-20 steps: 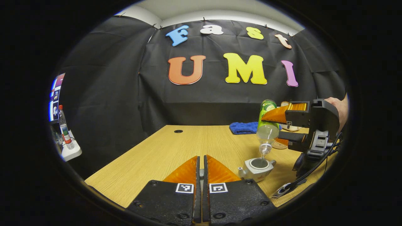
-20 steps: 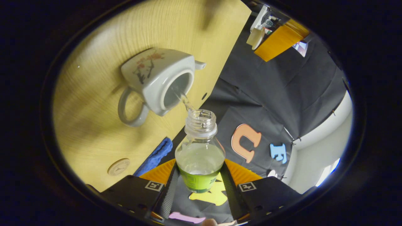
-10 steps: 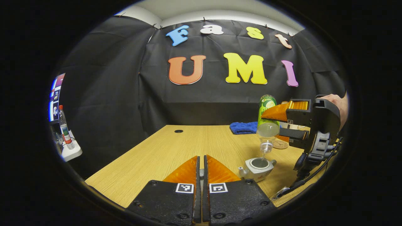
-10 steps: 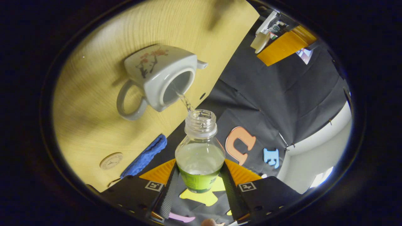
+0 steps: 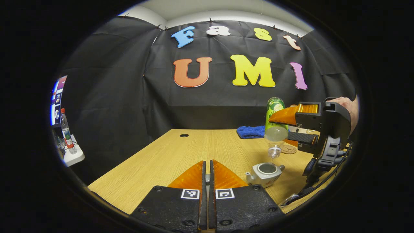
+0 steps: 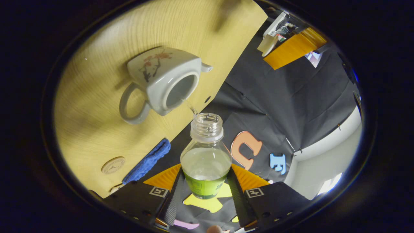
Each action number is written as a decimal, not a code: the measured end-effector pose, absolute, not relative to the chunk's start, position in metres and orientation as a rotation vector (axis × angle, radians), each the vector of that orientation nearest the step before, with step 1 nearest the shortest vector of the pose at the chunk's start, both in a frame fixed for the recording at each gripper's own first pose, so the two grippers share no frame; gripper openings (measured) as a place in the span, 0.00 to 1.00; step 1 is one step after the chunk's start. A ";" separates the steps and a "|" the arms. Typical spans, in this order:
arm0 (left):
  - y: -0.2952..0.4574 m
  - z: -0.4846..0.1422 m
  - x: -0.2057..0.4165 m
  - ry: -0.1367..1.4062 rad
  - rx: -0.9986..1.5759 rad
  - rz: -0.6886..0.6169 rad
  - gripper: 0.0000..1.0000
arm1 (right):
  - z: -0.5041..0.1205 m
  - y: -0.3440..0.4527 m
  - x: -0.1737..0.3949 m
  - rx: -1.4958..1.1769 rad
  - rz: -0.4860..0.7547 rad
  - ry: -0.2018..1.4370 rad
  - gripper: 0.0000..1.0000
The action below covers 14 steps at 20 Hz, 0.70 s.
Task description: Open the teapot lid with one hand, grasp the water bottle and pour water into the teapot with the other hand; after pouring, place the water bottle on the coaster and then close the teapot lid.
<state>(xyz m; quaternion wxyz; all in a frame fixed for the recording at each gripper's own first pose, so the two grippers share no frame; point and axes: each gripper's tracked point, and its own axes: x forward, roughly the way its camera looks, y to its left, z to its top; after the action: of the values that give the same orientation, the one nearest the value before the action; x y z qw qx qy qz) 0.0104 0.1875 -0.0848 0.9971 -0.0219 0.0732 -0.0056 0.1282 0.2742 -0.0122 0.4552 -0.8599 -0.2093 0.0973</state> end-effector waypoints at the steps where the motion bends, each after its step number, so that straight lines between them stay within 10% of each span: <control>1: 0.188 -0.085 0.010 0.146 -0.045 -0.010 0.04 | -0.013 0.274 0.129 -2.110 0.248 -0.512 0.71; 14: 0.183 -0.076 0.009 0.125 -0.035 0.004 0.04 | -0.045 0.256 0.127 -1.387 0.595 -0.119 0.72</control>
<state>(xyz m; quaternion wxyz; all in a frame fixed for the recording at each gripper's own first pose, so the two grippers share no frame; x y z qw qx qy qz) 0.0094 0.1834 -0.0761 0.9979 -0.0176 0.0626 0.0018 0.1266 0.2562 -0.0455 0.7270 -0.6291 -0.0539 0.2698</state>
